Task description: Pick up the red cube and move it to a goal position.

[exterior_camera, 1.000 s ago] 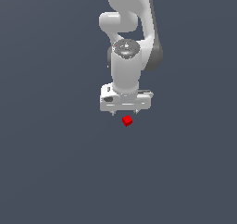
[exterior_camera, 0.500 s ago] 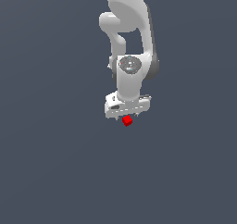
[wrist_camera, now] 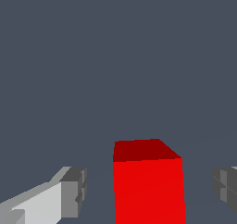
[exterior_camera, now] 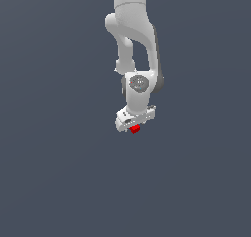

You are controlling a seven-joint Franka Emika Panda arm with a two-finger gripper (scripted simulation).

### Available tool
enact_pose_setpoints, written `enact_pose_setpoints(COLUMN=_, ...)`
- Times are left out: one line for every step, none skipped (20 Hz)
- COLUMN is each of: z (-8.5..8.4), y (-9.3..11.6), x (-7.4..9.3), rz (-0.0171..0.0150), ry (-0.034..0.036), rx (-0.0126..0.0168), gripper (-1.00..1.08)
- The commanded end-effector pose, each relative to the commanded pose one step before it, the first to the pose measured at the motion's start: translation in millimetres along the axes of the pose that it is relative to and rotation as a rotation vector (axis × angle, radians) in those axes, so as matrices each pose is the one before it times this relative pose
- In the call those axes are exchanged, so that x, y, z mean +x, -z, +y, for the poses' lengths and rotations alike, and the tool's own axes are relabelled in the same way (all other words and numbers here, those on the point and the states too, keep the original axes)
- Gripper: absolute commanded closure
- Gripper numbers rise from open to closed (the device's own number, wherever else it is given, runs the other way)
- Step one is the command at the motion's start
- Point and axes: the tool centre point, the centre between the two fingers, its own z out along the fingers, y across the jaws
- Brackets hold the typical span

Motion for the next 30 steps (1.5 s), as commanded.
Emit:
enact_pose_setpoints(z=-2.1, y=-11.73, x=-3.06, rz=0.00072, ry=0.03564, rx=-0.00256, gripper=-0.92)
enact_pose_setpoints(z=-0.59, y=-3.45, x=-0.93, rz=-0.00023, ry=0.00978, rx=-0.00066, gripper=-0.92)
enact_pose_setpoints(z=-0.47, y=-2.87, x=-0.76, rz=-0.0002, ry=0.0081, rx=-0.00059, gripper=-0.92)
enact_pose_setpoints(z=-0.33, y=-2.29, x=-0.6, rz=-0.00018, ry=0.00638, rx=-0.00051, gripper=-0.92)
enact_pose_setpoints(z=-0.21, y=-1.7, x=-0.42, rz=-0.00016, ry=0.00471, rx=-0.00046, gripper=-0.92)
enact_pose_setpoints(z=-0.06, y=-1.12, x=-0.26, rz=-0.00014, ry=0.00298, rx=-0.0004, gripper=-0.92)
enact_pose_setpoints(z=0.09, y=-0.53, x=-0.09, rz=-0.00012, ry=0.00124, rx=-0.00034, gripper=-0.92)
enact_pose_setpoints(z=0.19, y=0.06, x=0.1, rz=-0.00009, ry=-0.00041, rx=-0.00026, gripper=-0.92)
enact_pose_setpoints(z=0.38, y=0.65, x=0.25, rz=-0.00008, ry=-0.00222, rx=-0.00026, gripper=-0.92)
enact_pose_setpoints(z=0.45, y=1.09, x=0.37, rz=-0.00004, ry=-0.00345, rx=-0.00015, gripper=-0.92)
enact_pose_setpoints(z=0.26, y=0.77, x=0.26, rz=-0.00001, ry=-0.00234, rx=-0.00005, gripper=-0.92)
enact_pose_setpoints(z=0.1, y=0.27, x=0.09, rz=0.0, ry=-0.00085, rx=-0.00001, gripper=-0.92)
enact_pose_setpoints(z=0.0, y=0.0, x=0.0, rz=0.0, ry=0.0, rx=0.0, gripper=1.08)
enact_pose_setpoints(z=0.0, y=0.0, x=0.0, rz=0.0, ry=0.0, rx=0.0, gripper=1.08)
enact_pose_setpoints(z=0.0, y=0.0, x=0.0, rz=0.0, ry=0.0, rx=0.0, gripper=1.08)
enact_pose_setpoints(z=0.0, y=0.0, x=0.0, rz=0.0, ry=0.0, rx=0.0, gripper=1.08)
enact_pose_setpoints(z=0.0, y=0.0, x=0.0, rz=0.0, ry=0.0, rx=0.0, gripper=1.08)
enact_pose_setpoints(z=0.0, y=0.0, x=0.0, rz=0.0, ry=0.0, rx=0.0, gripper=1.08)
enact_pose_setpoints(z=0.0, y=0.0, x=0.0, rz=0.0, ry=0.0, rx=0.0, gripper=1.08)
enact_pose_setpoints(z=0.0, y=0.0, x=0.0, rz=0.0, ry=0.0, rx=0.0, gripper=1.08)
enact_pose_setpoints(z=0.0, y=0.0, x=0.0, rz=0.0, ry=0.0, rx=0.0, gripper=1.08)
enact_pose_setpoints(z=0.0, y=0.0, x=0.0, rz=0.0, ry=0.0, rx=0.0, gripper=1.08)
enact_pose_setpoints(z=-0.09, y=-0.2, x=-0.2, rz=-0.00044, ry=0.00002, rx=0.00021, gripper=1.08)
enact_pose_setpoints(z=-0.07, y=0.27, x=0.02, rz=0.0, ry=0.0, rx=0.0, gripper=1.08)
enact_pose_setpoints(z=-0.22, y=0.8, x=0.07, rz=0.0, ry=0.0, rx=0.0, gripper=1.08)
enact_pose_setpoints(z=-0.37, y=1.34, x=0.12, rz=0.0, ry=0.0, rx=0.0, gripper=1.08)
enact_pose_setpoints(z=-0.52, y=1.88, x=0.18, rz=0.0, ry=0.0, rx=0.0, gripper=1.08)
enact_pose_setpoints(z=-0.68, y=2.42, x=0.23, rz=0.0, ry=0.0, rx=0.0, gripper=1.08)
enact_pose_setpoints(z=-0.83, y=2.97, x=0.29, rz=0.0, ry=0.0, rx=0.0, gripper=1.08)
enact_pose_setpoints(z=-0.98, y=3.53, x=0.34, rz=0.0, ry=0.0, rx=0.0, gripper=1.08)
